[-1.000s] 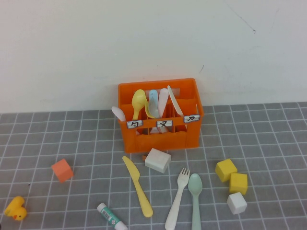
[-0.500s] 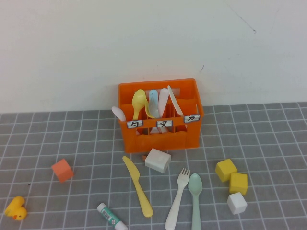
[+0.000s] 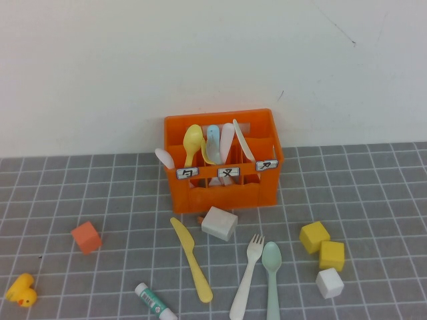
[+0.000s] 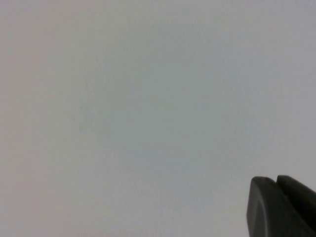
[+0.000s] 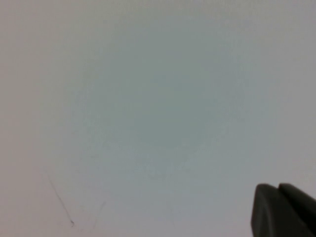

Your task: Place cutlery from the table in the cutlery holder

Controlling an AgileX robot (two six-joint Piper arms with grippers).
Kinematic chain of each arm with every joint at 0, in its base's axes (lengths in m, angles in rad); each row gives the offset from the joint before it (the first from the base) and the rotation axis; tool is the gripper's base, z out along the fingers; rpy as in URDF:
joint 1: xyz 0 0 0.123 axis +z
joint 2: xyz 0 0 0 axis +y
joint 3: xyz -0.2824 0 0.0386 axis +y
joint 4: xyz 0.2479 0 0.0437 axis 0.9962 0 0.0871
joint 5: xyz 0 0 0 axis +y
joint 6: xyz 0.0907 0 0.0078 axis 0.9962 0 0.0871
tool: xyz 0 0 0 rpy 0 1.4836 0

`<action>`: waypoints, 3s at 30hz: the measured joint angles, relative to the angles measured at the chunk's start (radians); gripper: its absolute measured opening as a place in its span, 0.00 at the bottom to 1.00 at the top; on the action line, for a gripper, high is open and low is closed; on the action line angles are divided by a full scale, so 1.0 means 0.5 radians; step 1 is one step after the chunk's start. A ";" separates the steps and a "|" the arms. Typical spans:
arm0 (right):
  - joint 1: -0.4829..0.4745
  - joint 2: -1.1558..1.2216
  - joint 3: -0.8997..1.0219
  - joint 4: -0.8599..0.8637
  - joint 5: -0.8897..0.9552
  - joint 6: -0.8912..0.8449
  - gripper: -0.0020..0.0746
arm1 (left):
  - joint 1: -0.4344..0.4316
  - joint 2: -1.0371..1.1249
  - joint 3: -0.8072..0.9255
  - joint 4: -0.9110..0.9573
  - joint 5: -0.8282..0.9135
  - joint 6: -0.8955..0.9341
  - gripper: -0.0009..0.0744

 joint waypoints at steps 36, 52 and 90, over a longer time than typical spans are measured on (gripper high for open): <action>0.181 1.689 -0.540 1.997 1.887 -2.189 0.02 | -0.001 1.902 -0.426 -1.433 1.995 1.391 0.01; 0.181 1.733 -0.496 2.207 1.782 -2.385 0.02 | -0.926 3.141 -1.325 -0.220 1.838 0.069 0.01; 0.181 1.733 -0.489 2.537 1.787 -2.694 0.02 | -1.021 4.176 -1.897 0.194 1.804 -0.734 0.52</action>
